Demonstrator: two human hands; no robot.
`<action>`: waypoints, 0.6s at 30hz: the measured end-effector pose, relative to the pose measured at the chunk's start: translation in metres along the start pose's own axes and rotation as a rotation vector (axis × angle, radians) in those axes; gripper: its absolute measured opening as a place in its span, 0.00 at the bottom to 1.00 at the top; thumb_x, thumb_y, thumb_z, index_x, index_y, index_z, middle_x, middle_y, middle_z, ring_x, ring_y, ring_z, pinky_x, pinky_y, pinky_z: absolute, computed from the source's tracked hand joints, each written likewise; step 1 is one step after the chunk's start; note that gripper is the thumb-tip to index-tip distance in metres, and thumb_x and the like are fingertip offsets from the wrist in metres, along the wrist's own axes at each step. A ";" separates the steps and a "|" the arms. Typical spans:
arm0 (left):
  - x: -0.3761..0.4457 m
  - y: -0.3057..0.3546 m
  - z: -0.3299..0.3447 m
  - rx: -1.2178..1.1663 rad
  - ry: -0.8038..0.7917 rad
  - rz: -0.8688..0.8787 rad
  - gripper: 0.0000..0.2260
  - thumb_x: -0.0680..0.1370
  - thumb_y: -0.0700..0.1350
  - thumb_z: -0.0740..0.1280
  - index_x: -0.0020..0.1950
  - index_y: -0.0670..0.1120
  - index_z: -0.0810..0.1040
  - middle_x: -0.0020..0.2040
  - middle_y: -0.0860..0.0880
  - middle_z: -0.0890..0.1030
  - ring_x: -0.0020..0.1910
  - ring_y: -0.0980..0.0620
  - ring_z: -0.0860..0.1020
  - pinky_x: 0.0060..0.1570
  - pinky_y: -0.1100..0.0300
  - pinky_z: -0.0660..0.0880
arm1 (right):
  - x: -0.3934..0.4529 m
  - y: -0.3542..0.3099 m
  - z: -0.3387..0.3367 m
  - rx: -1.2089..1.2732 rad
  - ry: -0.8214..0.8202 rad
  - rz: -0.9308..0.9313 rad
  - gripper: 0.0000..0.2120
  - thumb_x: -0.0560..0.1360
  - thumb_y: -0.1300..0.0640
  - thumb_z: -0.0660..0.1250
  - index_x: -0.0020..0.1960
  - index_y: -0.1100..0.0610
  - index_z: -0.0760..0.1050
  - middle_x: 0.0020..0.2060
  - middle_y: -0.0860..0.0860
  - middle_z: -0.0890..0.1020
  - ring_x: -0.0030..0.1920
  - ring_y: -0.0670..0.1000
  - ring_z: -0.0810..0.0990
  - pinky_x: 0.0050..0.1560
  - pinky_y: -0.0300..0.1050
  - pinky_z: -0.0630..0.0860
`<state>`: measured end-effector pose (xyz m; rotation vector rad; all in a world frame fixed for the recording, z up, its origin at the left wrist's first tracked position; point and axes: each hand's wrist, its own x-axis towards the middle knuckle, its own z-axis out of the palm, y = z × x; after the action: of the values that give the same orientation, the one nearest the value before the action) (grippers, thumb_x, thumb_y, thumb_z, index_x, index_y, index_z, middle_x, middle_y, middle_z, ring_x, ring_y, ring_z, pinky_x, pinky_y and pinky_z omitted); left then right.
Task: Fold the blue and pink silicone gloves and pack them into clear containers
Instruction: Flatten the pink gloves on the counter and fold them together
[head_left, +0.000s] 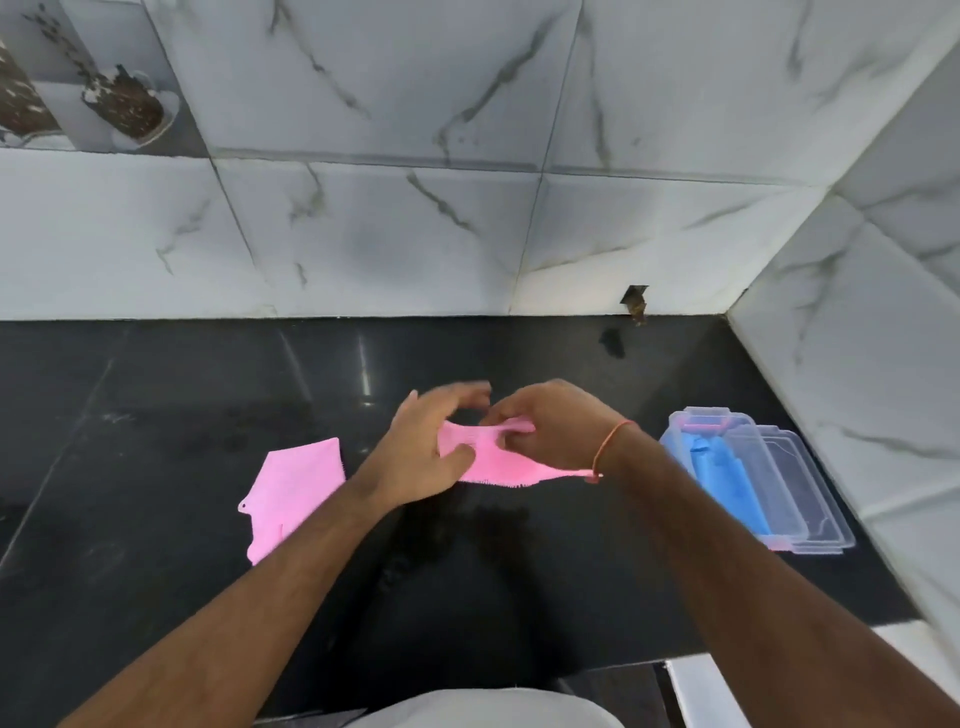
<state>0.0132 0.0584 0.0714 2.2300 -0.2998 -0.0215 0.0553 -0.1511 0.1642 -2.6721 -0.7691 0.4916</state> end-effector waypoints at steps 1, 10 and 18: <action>0.004 0.005 -0.001 0.041 -0.089 0.037 0.28 0.76 0.47 0.74 0.76 0.58 0.77 0.70 0.63 0.80 0.66 0.68 0.77 0.84 0.43 0.63 | -0.003 0.002 -0.011 -0.006 0.008 -0.008 0.12 0.80 0.52 0.69 0.60 0.43 0.87 0.55 0.42 0.88 0.55 0.48 0.83 0.61 0.46 0.78; 0.019 0.034 0.019 0.183 0.153 0.173 0.16 0.83 0.51 0.75 0.70 0.52 0.87 0.57 0.56 0.87 0.42 0.64 0.79 0.45 0.71 0.74 | -0.011 0.052 -0.036 0.326 0.199 0.053 0.12 0.75 0.54 0.79 0.57 0.49 0.86 0.49 0.42 0.87 0.51 0.42 0.85 0.57 0.34 0.77; 0.025 0.041 0.015 -0.444 -0.228 -0.123 0.10 0.79 0.50 0.65 0.45 0.52 0.86 0.42 0.55 0.85 0.41 0.55 0.83 0.42 0.60 0.80 | -0.010 0.069 -0.012 0.516 0.014 0.148 0.13 0.78 0.42 0.75 0.59 0.46 0.86 0.52 0.42 0.88 0.54 0.43 0.86 0.57 0.42 0.80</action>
<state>0.0271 0.0166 0.0958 1.8008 -0.2515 -0.3748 0.0831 -0.2147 0.1500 -2.2508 -0.3723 0.6111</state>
